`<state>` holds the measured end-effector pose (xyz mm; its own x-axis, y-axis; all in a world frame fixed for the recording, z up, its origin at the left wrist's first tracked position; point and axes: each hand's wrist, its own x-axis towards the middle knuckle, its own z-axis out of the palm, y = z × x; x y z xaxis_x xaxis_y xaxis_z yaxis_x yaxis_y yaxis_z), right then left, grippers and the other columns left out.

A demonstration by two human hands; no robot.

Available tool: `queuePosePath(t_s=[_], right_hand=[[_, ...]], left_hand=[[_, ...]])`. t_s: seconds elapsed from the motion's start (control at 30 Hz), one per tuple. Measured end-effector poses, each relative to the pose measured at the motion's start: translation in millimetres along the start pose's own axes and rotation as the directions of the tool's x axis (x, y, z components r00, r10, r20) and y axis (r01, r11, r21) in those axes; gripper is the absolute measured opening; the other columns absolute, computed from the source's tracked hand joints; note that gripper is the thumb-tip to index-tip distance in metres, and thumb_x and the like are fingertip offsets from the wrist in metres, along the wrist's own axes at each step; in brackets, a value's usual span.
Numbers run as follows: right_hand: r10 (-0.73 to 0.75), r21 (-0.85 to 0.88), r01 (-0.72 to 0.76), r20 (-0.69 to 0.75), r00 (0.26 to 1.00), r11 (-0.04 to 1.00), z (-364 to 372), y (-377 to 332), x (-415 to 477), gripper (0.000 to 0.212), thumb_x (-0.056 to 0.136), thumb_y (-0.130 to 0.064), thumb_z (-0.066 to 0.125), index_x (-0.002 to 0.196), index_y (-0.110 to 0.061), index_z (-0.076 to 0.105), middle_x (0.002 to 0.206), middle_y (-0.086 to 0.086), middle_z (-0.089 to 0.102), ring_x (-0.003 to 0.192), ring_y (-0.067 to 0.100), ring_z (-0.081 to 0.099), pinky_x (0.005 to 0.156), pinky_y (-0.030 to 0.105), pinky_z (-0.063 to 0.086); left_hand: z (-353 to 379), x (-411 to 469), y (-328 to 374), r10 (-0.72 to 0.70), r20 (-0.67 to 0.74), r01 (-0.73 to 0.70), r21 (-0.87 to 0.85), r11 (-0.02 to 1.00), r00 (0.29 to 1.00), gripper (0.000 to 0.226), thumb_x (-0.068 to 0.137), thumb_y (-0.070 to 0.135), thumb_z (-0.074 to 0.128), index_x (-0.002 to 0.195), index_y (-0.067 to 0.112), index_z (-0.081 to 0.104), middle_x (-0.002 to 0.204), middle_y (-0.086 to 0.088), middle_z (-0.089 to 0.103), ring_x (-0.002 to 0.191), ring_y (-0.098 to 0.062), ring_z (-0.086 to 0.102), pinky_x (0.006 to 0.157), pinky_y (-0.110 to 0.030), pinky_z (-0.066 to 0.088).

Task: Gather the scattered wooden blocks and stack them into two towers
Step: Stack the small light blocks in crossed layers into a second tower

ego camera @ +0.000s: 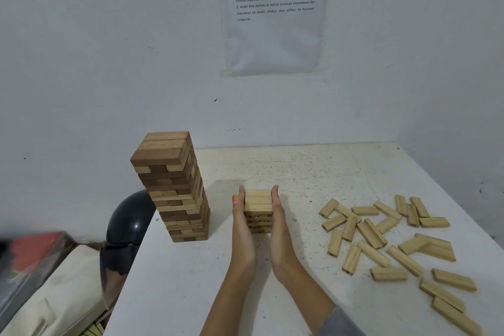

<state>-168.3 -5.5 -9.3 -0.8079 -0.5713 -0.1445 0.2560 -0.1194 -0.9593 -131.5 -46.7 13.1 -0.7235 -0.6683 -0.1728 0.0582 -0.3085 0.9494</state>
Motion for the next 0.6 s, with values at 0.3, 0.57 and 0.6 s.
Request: queuePosePath(t_s=[0.3,0.57,0.6], right_hand=[[0.005,0.036,-0.004,-0.025,1.000,0.999,2,-4,1,0.101,0.065,-0.092,0.035,0.150,-0.038,0.025,0.153,-0.013,0.034,0.139,0.004,0.032,0.118,0.036,0.021],[0.023,0.040,-0.022,-0.020,1.000,0.999,0,-3,4,0.087,0.076,-0.085,0.036,0.148,-0.036,0.032,0.141,-0.011,0.051,0.122,-0.001,0.052,0.104,0.027,0.039],[0.026,0.040,-0.025,-0.024,0.999,0.999,-1,-2,5,0.075,0.085,-0.077,0.033,0.147,-0.036,0.033,0.136,-0.012,0.055,0.113,-0.006,0.056,0.095,0.021,0.042]], left_hand=[[0,0,-2,0.027,0.007,-0.027,0.003,1.000,1.000,0.051,0.100,0.050,0.020,0.147,0.034,0.032,0.148,0.017,0.038,0.127,0.009,0.040,0.097,-0.007,0.031],[9,-12,9,0.053,-0.005,-0.053,-0.038,0.998,0.999,0.036,0.105,0.036,0.018,0.140,0.036,0.030,0.103,0.038,0.035,0.066,0.041,0.038,0.060,0.010,0.032],[11,-15,12,0.049,-0.007,-0.049,-0.042,0.998,0.999,0.032,0.105,0.035,0.017,0.135,0.038,0.030,0.102,0.036,0.035,0.062,0.040,0.038,0.058,0.010,0.032]])
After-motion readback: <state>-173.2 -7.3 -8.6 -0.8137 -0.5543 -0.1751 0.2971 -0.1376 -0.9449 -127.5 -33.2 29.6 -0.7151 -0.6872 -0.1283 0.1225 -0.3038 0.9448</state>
